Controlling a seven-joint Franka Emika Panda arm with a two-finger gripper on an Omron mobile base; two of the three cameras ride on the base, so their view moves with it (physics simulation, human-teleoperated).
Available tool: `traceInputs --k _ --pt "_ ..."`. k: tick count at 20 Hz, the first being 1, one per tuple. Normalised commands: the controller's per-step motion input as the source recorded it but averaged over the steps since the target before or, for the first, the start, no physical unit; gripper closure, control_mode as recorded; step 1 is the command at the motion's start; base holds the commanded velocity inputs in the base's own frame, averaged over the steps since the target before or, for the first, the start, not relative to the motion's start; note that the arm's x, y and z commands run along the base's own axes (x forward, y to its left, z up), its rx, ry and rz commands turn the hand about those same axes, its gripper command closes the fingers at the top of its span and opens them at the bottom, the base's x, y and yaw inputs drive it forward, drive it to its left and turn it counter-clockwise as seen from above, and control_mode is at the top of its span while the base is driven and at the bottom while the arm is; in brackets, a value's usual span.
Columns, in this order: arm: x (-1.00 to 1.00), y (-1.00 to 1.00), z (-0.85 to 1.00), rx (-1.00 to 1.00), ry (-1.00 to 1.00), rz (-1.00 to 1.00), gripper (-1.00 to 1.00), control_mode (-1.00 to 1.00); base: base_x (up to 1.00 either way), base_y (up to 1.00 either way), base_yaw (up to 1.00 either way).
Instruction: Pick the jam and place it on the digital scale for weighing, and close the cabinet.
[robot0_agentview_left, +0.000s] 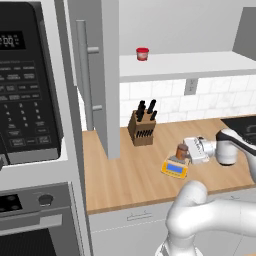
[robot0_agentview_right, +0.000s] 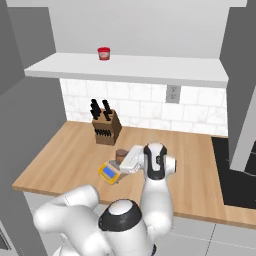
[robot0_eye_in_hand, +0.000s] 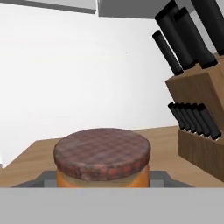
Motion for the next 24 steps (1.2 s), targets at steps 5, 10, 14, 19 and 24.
traceInputs --k 5,10,14,19,24 --pt "-0.06 0.09 0.00 0.00 -0.01 0.00 -1.00 -1.00 0.00 0.00 0.00" --pt "0.18 0.09 0.00 0.01 0.00 0.00 -1.00 -1.00 0.00 0.00 0.00" --pt "0.04 -0.09 0.00 0.01 0.00 0.00 -1.00 -1.00 0.00 0.00 0.00" --pt "0.00 -0.40 0.00 0.04 0.00 0.00 -1.00 -1.00 0.00 0.00 0.00" --pt "-0.24 -0.28 0.05 0.07 -0.15 0.00 -1.00 -1.00 0.00 0.00 0.00"
